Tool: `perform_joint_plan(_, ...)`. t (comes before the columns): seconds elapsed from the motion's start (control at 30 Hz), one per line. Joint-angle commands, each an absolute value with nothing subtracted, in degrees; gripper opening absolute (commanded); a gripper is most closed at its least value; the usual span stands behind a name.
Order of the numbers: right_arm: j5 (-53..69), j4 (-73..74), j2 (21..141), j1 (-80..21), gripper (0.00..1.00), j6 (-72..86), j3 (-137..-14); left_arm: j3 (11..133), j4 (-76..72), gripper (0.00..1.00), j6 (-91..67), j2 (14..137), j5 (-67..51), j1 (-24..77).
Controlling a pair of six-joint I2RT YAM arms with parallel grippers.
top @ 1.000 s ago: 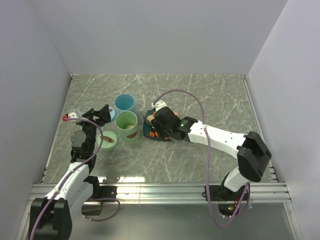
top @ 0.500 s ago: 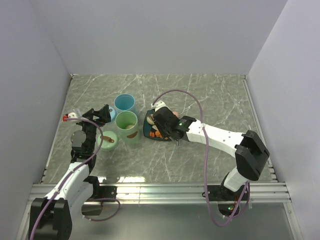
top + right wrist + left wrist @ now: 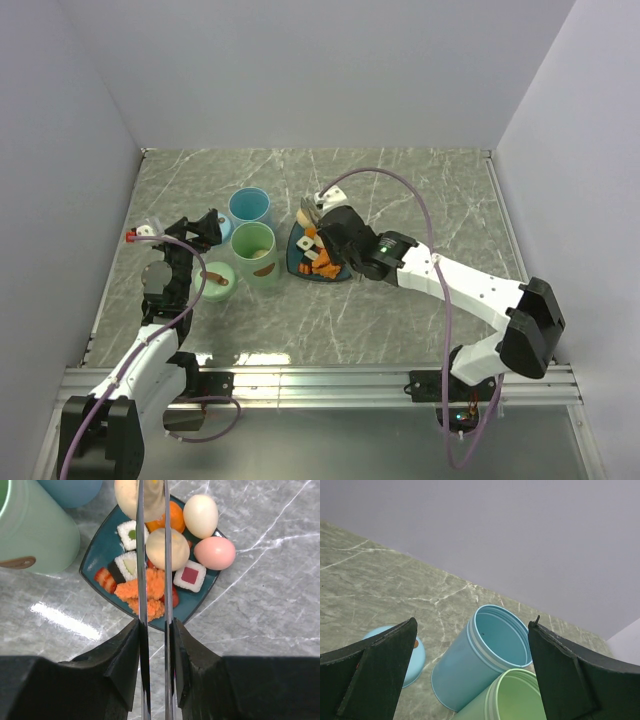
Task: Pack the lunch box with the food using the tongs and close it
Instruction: Pick up the food using the clamp, then place the food into the lunch box
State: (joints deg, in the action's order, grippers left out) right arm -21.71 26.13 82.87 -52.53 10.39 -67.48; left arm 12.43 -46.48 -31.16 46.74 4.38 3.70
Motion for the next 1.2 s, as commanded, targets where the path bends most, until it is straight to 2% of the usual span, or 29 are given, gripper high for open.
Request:
perform_joint_plan(0.0,-23.6,22.9,79.8,-53.3,0.37,9.7,-69.4,12.4,-49.0,1.0,-31.9,46.4,4.3,3.4)
perform_joint_plan(0.27,-19.6,19.3,76.0,-57.6,0.37,6.8,-70.4,12.7,-49.0,0.99,-31.8,47.0,4.3,3.4)
perform_joint_plan(0.77,-15.8,18.7,79.9,-64.0,0.4,3.6,-74.0,12.9,-48.6,0.99,-31.9,47.1,4.3,3.4)
perform_joint_plan(0.87,-15.8,19.4,81.0,-64.5,0.42,3.3,-74.8,12.8,-48.6,0.99,-31.8,46.9,4.3,3.3)
perform_joint_plan(1.03,-16.9,19.5,81.3,-65.0,0.57,3.1,-75.1,12.8,-48.6,1.0,-31.8,46.9,4.3,3.4)
perform_joint_plan(1.17,-17.2,18.7,80.6,-65.2,0.61,2.9,-74.5,12.8,-48.7,0.99,-31.8,46.9,4.3,3.4)
